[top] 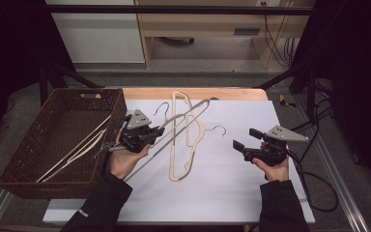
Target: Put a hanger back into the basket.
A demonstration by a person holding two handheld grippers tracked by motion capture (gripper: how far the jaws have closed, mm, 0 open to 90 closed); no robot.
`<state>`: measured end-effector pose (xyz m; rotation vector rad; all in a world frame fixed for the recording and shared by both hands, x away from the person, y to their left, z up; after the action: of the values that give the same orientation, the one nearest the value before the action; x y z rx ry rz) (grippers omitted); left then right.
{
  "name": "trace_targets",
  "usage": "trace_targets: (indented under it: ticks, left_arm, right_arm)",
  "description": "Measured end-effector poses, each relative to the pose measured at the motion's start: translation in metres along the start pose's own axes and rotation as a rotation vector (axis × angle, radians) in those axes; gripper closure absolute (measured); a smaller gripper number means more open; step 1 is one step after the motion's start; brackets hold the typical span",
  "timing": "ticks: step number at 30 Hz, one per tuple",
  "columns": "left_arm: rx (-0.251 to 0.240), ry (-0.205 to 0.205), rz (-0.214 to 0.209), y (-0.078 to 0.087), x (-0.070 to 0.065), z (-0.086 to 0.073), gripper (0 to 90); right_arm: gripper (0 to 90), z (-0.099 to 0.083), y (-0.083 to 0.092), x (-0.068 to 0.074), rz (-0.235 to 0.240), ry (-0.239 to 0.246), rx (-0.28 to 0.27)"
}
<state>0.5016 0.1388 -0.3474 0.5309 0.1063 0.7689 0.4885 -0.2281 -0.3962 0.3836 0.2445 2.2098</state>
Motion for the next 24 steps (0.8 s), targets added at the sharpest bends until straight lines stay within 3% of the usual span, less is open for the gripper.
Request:
trace_targets:
  ticks: [6, 13, 24]
  left_arm:
    - [-0.073, -0.014, -0.017, 0.043, 0.007, 0.016, 86.1]
    - [-0.118, -0.021, -0.003, 0.085, 0.022, 0.032, 86.2]
    - [-0.131, -0.027, 0.057, 0.120, 0.055, 0.044, 86.1]
  right_arm:
    - [13.8, -0.003, 0.007, 0.007, -0.003, 0.010, -0.008]
    - [9.1, -0.009, 0.012, 0.013, -0.006, 0.022, 0.002]
    - [7.5, -0.013, 0.016, 0.014, -0.011, 0.022, 0.003]
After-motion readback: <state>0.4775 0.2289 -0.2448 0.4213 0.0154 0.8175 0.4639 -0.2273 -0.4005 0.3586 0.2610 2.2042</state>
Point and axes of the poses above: each handheld gripper's, and its own axes: y roughly backward along the jaws, z roughly out of its top, x roughly to its left, the point moved 3 cm from there along -y, roughly forward along the jaws, and after that the axes turned 3 degrees about -y, right-handed, at the moved point
